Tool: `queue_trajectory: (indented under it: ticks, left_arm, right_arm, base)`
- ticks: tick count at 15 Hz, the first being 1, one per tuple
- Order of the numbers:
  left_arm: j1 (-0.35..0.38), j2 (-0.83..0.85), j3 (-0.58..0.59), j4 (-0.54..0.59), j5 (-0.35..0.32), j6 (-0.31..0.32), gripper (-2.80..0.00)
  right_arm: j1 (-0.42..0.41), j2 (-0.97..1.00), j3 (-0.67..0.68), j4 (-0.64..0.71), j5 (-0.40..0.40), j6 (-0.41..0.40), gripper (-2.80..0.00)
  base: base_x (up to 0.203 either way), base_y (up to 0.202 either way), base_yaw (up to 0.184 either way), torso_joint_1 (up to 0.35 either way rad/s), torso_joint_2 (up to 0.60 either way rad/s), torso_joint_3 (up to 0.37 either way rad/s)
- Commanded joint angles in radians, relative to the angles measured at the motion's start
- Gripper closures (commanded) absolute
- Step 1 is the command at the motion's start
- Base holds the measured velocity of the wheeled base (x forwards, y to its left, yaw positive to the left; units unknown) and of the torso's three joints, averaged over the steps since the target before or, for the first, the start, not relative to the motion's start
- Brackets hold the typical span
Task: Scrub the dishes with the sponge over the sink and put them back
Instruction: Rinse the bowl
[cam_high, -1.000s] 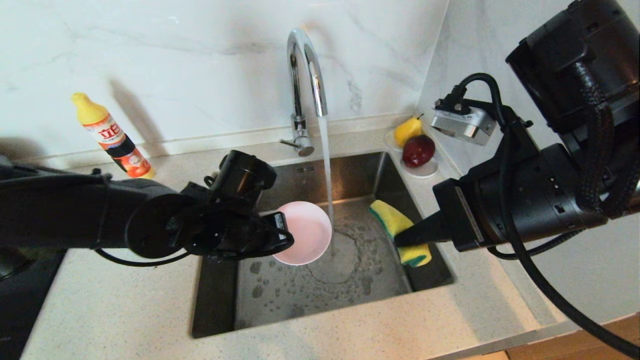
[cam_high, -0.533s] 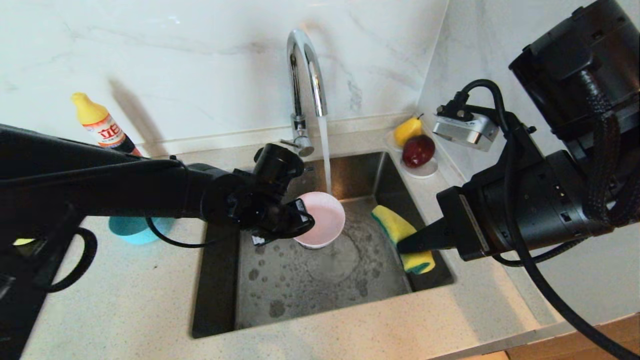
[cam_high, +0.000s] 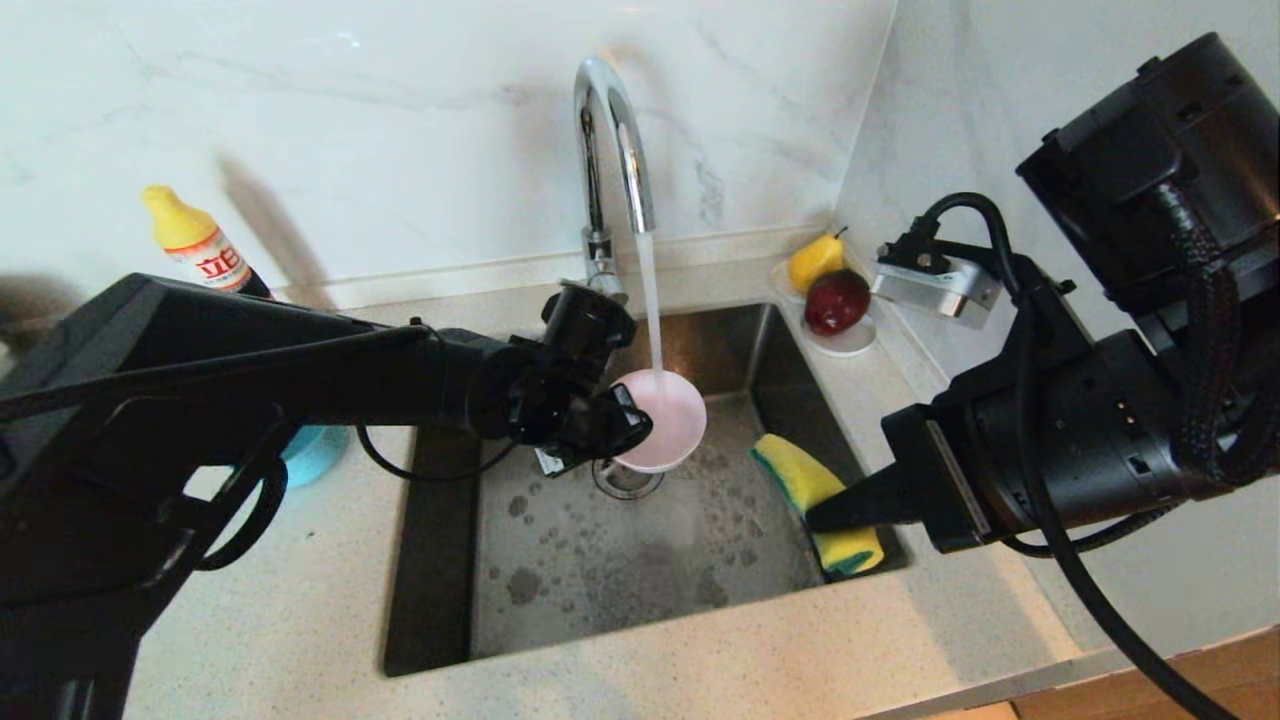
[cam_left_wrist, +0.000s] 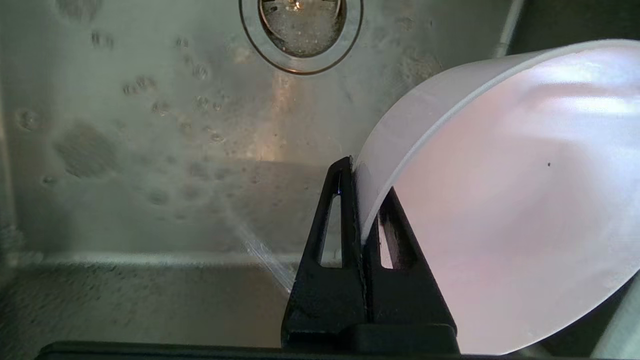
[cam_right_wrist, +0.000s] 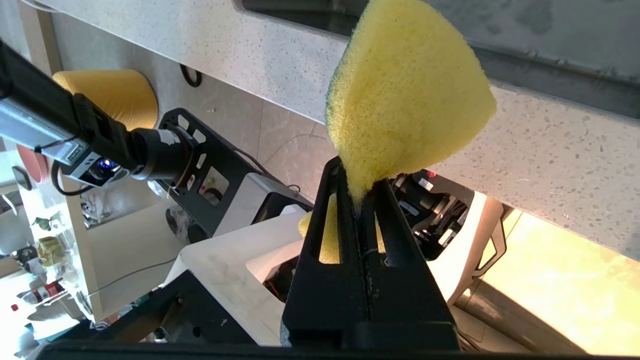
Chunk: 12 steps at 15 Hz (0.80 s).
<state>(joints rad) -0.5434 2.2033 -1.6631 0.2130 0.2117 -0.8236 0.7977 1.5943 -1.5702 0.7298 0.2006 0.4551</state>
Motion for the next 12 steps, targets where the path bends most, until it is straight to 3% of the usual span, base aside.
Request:
queue_trajectory:
  ticks: [1, 12]
  left_arm:
    - [0.000, 0.041, -0.019, 0.004, 0.002, -0.009, 0.00]
    - [0.005, 0.023, -0.012, 0.031, 0.003, -0.011, 0.00]
  right_arm:
    - [0.001, -0.004, 0.004, 0.003, 0.000, 0.002, 0.00]
    - [0.002, -0.002, 0.004, 0.003, 0.002, 0.002, 0.00]
  base:
    - [0.000, 0.000, 0.000, 0.000, 0.00, 0.000]
    - [0.000, 0.000, 0.000, 0.000, 0.00, 0.000]
